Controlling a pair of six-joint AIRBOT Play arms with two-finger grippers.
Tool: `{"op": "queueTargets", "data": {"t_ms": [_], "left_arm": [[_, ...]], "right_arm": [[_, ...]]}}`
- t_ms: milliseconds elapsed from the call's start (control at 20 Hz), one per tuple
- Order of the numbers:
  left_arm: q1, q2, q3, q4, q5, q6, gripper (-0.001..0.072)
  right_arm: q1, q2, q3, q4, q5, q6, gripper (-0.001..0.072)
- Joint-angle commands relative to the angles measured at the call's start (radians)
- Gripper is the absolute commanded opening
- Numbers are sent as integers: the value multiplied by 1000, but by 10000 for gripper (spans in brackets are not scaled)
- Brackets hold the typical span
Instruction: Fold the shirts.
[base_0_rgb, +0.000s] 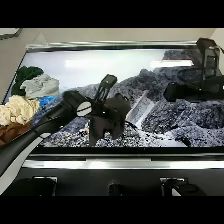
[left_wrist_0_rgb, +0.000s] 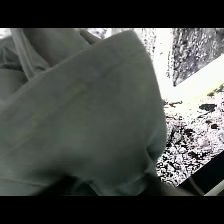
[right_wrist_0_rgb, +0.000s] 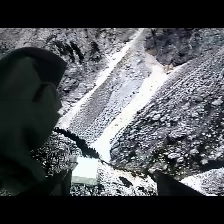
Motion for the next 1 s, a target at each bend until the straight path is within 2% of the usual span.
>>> {"op": "queueTargets", "data": {"t_ms": [0,50,200,300,350,450,650,750,900,950], "left_arm": [[30,-50,56,15,-40,21,720],[64,-45,93,21,-90,22,720],[189,-22,141,20,-293,112,720],[275,-8,78,12,-406,119,720],[309,5,15,-8,-422,119,720],[358,40,-172,-114,-393,129,706],[361,81,-503,-363,-182,170,705],[354,78,-561,-427,-72,172,601],[357,78,-565,-428,18,172,589],[359,77,-565,-425,38,167,547]], "right_arm": [[0,-2,-3,-3,32,3,619],[0,-14,-3,-3,34,3,619],[0,-84,-3,2,47,2,620],[0,-152,-3,31,78,-9,620],[1,-187,-4,60,105,-29,620],[1,-237,-49,137,121,-77,620],[1,-255,-277,271,18,-100,620],[1,-255,-398,310,-61,-109,620],[1,-262,-521,348,-138,-113,620],[1,-265,-550,386,-165,-129,621]]}}
